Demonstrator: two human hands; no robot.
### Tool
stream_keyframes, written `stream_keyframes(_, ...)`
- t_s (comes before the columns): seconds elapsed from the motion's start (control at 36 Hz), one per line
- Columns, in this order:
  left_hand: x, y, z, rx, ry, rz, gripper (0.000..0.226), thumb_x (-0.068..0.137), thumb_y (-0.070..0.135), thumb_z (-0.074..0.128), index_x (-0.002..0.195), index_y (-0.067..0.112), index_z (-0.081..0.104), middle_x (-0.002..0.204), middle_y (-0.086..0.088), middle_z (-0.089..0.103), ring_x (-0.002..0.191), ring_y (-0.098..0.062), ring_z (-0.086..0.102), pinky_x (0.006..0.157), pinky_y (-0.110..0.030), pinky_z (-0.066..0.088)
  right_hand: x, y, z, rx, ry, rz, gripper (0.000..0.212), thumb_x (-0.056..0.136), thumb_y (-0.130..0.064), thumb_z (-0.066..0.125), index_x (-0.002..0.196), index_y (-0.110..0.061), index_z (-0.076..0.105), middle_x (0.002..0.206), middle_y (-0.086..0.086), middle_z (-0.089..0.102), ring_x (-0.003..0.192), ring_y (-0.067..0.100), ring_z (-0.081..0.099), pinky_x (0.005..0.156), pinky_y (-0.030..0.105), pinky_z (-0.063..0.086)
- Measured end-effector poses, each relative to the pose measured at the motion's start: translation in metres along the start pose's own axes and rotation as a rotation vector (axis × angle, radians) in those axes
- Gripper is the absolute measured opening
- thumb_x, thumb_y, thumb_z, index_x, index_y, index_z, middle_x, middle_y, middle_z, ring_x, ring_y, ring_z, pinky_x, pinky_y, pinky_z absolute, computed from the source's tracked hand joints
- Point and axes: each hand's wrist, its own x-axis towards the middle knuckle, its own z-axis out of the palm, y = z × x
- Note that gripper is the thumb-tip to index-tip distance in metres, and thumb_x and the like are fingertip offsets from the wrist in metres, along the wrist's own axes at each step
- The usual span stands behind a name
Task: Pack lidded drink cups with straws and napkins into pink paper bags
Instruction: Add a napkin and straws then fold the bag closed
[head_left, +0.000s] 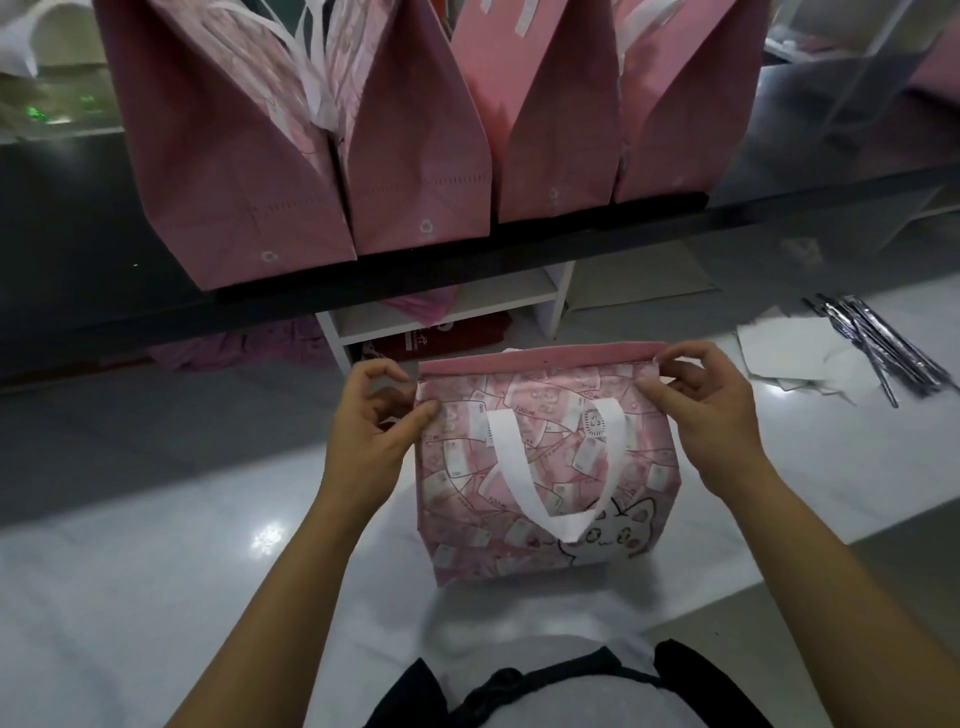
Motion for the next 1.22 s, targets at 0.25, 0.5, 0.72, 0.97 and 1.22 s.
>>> stream_keyframes(0.25,0.01,0.006,-0.018,0.255,-0.275,0.064,0.045,0.097,0.001,0.056,0.099,0.045,0.066,0.105,0.011,0.064,0.096,-0.018,0.062,0.078,-0.044,0.06,0.006,-0.004,-0.011,-0.187,-0.229,-0.131,0.037,0.091,0.01,0.057,0.098,-0.022,0.073,0.101,0.008,0.068,0.095,0.026,0.065,0.074,0.027,0.059)
stream_keyframes(0.5,0.015,0.021,-0.034,0.463,-0.496,0.106,0.041,0.095,0.002,0.058,0.098,0.04,0.074,0.105,0.019,0.066,0.102,-0.01,0.062,0.081,-0.031,0.058,0.008,-0.024,-0.036,-0.425,-0.492,-0.201,0.046,0.085,0.014,0.063,0.087,-0.03,0.076,0.092,-0.007,0.072,0.093,0.014,0.068,0.082,0.023,0.056)
stream_keyframes(0.72,0.001,0.04,-0.036,0.661,-0.545,0.244,0.016,0.086,0.052,0.06,0.1,0.057,0.066,0.105,0.035,0.063,0.104,0.002,0.057,0.086,-0.026,0.053,-0.008,-0.046,-0.055,-0.636,-0.717,-0.197,0.026,0.076,-0.014,0.081,0.098,-0.026,0.076,0.105,-0.014,0.069,0.1,0.009,0.068,0.087,0.016,0.052)
stream_keyframes(0.97,-0.016,0.03,-0.035,0.555,-0.346,0.207,0.057,0.085,0.02,0.072,0.112,0.068,0.056,0.103,0.034,0.067,0.105,0.007,0.063,0.087,-0.027,0.054,-0.039,-0.037,-0.051,-0.822,-0.521,-0.348,0.053,0.082,-0.013,0.077,0.113,-0.051,0.056,0.082,-0.017,0.067,0.089,0.002,0.063,0.072,0.015,0.048)
stream_keyframes(1.22,-0.025,0.04,-0.03,0.761,-0.377,0.283,0.029,0.088,0.03,0.067,0.11,0.049,0.065,0.098,0.038,0.063,0.096,0.007,0.06,0.08,-0.021,0.052,-0.042,-0.052,-0.038,-1.08,-0.542,-0.457,0.033,0.084,-0.022,0.075,0.116,-0.033,0.072,0.082,-0.021,0.064,0.074,0.009,0.061,0.067,0.029,0.051)
